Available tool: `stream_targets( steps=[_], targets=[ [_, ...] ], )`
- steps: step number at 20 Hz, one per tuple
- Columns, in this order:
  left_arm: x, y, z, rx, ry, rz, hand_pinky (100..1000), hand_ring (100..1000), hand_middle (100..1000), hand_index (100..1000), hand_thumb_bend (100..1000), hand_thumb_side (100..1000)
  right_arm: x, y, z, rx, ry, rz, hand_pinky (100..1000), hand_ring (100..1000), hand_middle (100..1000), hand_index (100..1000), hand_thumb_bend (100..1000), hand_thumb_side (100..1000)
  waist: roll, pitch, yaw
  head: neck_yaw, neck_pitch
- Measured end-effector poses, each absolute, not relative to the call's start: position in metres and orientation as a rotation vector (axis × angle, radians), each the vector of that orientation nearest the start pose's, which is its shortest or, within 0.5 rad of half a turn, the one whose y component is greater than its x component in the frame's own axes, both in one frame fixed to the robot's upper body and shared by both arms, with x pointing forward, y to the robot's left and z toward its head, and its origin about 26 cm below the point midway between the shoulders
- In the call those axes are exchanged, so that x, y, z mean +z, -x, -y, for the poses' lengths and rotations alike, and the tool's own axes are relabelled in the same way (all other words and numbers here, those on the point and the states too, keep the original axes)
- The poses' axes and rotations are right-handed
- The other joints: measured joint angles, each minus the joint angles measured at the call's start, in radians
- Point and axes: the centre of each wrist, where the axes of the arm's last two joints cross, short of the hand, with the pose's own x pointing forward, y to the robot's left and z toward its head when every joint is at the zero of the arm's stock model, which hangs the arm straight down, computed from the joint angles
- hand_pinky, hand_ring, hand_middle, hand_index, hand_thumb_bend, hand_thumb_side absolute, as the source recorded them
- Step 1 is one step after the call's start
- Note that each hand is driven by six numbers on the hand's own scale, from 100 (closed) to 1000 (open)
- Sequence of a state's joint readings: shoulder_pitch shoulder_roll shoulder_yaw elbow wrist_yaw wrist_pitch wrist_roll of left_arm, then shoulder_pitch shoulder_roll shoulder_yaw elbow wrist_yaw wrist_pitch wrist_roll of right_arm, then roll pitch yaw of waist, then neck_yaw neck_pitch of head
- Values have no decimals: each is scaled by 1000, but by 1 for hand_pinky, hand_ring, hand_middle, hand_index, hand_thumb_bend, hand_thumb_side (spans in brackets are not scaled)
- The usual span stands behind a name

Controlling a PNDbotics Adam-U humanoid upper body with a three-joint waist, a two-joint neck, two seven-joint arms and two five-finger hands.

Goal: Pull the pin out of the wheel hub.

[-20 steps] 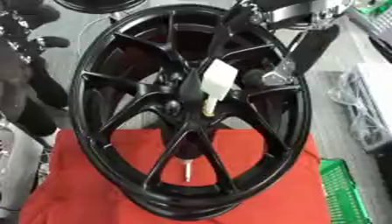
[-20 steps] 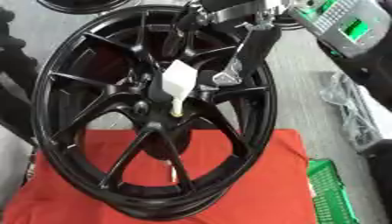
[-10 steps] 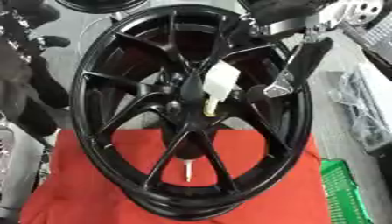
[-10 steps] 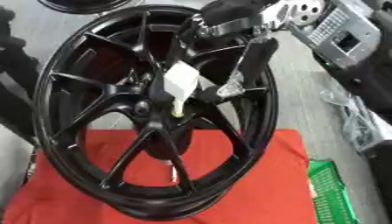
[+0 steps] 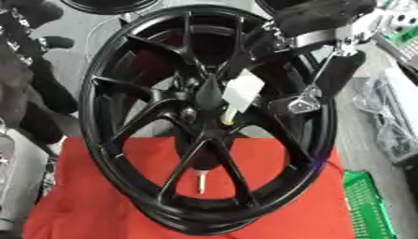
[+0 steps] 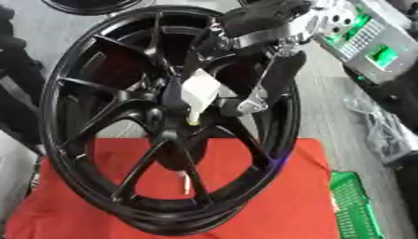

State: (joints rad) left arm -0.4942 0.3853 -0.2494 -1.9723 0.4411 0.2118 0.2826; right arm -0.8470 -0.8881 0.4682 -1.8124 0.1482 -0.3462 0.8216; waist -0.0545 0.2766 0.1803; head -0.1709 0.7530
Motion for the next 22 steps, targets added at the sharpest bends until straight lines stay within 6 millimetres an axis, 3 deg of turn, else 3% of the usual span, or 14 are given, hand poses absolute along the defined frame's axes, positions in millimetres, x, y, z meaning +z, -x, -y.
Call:
stream_targets(
  steps=[22],
  targets=[
    [231,-309,-187,-201,311,2070,619,793,607,679,100,695,305,-345,227,-2787,-398,-1972,864,800,754,859,235,317,0,6,11,-7,-9]
  ],
)
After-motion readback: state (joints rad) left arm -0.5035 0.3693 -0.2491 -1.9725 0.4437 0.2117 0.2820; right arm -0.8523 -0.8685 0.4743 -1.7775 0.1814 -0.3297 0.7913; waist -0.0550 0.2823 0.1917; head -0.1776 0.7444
